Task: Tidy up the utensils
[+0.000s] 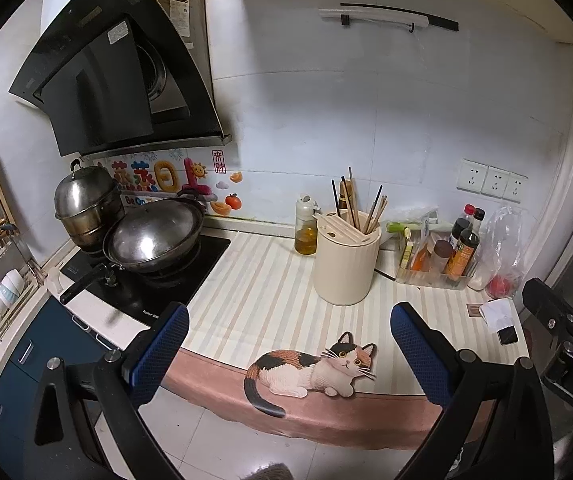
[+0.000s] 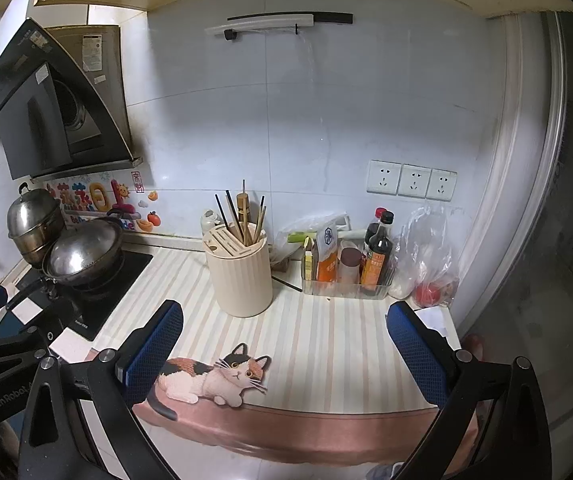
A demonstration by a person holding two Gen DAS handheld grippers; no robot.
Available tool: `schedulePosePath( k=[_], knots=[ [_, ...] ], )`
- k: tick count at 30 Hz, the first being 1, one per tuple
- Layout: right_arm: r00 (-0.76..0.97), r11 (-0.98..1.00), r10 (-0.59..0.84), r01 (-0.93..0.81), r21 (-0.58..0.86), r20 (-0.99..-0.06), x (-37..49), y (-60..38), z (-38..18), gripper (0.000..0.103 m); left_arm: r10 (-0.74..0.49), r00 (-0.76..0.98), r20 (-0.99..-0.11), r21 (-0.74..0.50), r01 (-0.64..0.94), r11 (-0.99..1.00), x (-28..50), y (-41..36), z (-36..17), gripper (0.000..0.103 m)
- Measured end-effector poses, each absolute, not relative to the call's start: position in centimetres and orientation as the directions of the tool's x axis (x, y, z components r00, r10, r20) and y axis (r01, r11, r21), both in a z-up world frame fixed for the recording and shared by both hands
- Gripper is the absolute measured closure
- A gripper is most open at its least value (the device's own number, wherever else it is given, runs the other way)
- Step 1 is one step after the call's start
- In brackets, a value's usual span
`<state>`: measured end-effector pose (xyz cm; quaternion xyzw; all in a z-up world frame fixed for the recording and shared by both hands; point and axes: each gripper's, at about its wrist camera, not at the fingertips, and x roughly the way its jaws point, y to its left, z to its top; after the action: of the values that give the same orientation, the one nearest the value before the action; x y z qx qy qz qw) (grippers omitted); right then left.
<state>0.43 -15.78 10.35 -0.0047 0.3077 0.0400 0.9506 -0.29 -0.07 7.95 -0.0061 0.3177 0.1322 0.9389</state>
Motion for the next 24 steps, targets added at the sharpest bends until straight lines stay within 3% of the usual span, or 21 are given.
schedulePosePath(
  k=[24],
  knots=[
    [0.806,0.998,0.061,-0.068,0.011,-0.588,-0.3,-14.91,9.94,0.0,0.249,0.768,-0.591,0.078,-0.252,0.965,-1.21,0.54,8.21,0.0]
  ],
)
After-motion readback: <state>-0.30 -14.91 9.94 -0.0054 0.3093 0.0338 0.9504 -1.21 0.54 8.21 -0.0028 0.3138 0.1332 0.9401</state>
